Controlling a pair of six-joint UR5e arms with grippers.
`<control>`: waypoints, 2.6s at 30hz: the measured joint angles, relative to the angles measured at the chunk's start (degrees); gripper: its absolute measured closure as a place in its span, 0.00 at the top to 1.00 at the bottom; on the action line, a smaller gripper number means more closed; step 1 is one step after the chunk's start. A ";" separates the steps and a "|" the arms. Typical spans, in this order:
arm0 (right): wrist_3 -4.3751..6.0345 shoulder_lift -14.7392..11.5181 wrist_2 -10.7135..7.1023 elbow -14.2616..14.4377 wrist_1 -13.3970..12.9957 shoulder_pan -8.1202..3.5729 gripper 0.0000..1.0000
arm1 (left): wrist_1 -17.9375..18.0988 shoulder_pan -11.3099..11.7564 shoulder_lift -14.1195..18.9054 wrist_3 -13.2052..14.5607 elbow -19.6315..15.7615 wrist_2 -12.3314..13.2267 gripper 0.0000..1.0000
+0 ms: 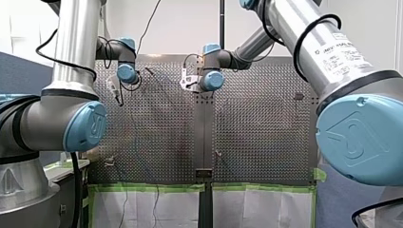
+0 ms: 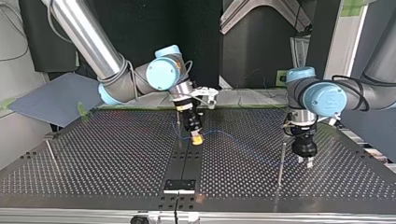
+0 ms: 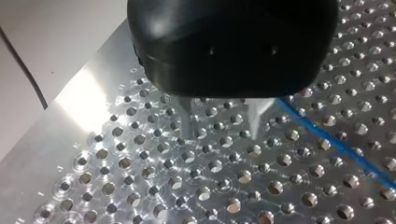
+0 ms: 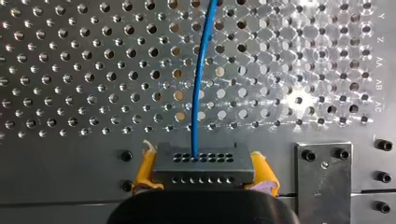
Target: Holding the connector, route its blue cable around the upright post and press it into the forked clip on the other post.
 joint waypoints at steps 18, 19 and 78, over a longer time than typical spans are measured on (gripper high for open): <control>-0.23 0.44 0.01 2.62 -1.50 0.04 0.00 | -1.74 -0.37 -0.20 1.90 -0.09 -2.56 0.99; -0.27 0.46 0.02 2.64 -1.32 0.02 0.00 | -1.65 -0.34 -0.35 1.75 -0.08 -2.48 0.99; 5.81 1.60 3.76 29.20 -22.98 -14.79 0.00 | -1.31 -1.03 -3.61 1.14 -0.05 -0.31 0.99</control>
